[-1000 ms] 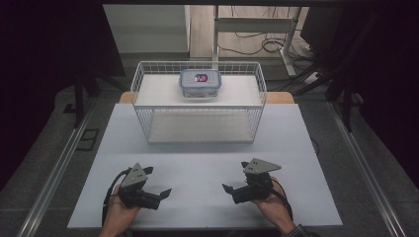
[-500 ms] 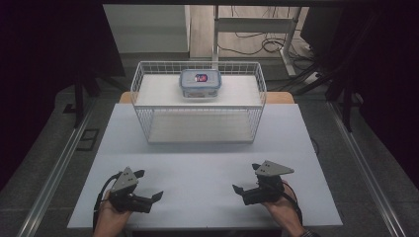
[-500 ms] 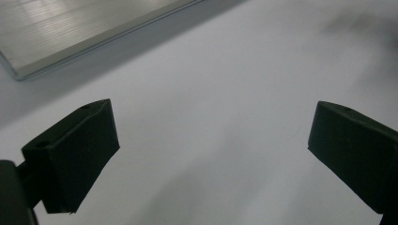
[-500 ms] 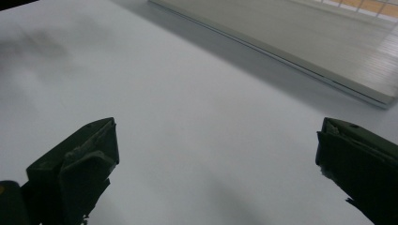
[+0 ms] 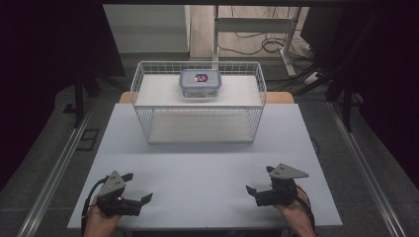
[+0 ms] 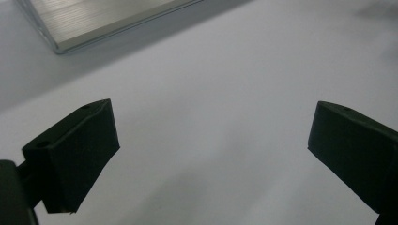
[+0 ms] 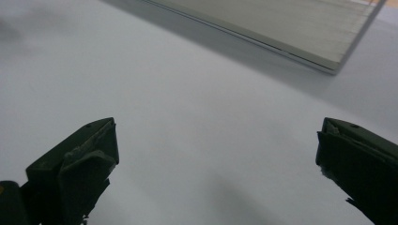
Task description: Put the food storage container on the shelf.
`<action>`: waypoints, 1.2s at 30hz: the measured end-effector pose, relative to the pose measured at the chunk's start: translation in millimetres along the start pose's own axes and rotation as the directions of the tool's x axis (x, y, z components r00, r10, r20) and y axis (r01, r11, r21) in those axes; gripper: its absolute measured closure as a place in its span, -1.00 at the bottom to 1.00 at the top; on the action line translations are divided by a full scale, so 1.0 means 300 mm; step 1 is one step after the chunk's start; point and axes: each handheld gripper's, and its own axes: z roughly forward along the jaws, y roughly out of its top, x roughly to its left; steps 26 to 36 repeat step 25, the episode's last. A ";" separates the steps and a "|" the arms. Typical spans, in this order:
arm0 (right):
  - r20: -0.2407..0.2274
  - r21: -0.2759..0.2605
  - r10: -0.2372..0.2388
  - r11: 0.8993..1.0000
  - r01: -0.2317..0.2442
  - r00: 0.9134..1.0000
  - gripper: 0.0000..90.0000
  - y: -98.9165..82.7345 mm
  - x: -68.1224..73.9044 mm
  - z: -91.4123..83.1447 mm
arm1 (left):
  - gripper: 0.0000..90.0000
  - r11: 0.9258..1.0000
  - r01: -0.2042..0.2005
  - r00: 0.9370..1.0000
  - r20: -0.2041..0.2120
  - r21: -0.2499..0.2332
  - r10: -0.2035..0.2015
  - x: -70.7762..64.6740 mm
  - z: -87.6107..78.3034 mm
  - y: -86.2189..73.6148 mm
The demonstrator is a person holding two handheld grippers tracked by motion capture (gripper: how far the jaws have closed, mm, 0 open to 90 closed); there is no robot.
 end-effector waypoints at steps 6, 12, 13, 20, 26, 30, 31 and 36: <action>0.023 0.016 0.010 1.000 -0.011 1.000 -1.00 -0.035 -0.027 -0.030 | -0.96 1.000 0.002 1.000 0.003 0.030 -0.002 0.010 -0.005 -0.031; 0.049 0.043 0.035 0.998 -0.037 0.998 -1.00 -0.073 -0.049 -0.054 | -0.96 0.998 0.004 1.000 0.000 0.055 -0.004 0.015 -0.004 -0.051; 0.050 0.047 0.036 0.998 -0.039 0.998 -1.00 -0.078 -0.052 -0.056 | -0.96 0.998 0.003 1.000 -0.001 0.061 -0.003 0.015 -0.003 -0.054; 0.048 0.105 0.043 0.993 -0.048 0.998 -1.00 -0.105 -0.064 -0.055 | -0.97 0.994 0.014 1.000 0.001 0.107 -0.014 0.025 0.013 -0.072; 0.050 0.143 0.030 0.989 -0.037 0.998 -1.00 -0.112 -0.063 -0.041 | -0.97 0.992 0.015 1.000 -0.003 0.122 -0.015 0.029 0.020 -0.075; 0.050 0.143 0.030 0.989 -0.037 0.998 -1.00 -0.112 -0.063 -0.041 | -0.97 0.992 0.015 1.000 -0.003 0.122 -0.015 0.029 0.020 -0.075; 0.050 0.143 0.030 0.989 -0.037 0.998 -1.00 -0.112 -0.063 -0.041 | -0.97 0.992 0.015 1.000 -0.003 0.122 -0.015 0.029 0.020 -0.075; 0.050 0.143 0.030 0.989 -0.037 0.998 -1.00 -0.112 -0.063 -0.041 | -0.97 0.992 0.015 1.000 -0.003 0.122 -0.015 0.029 0.020 -0.075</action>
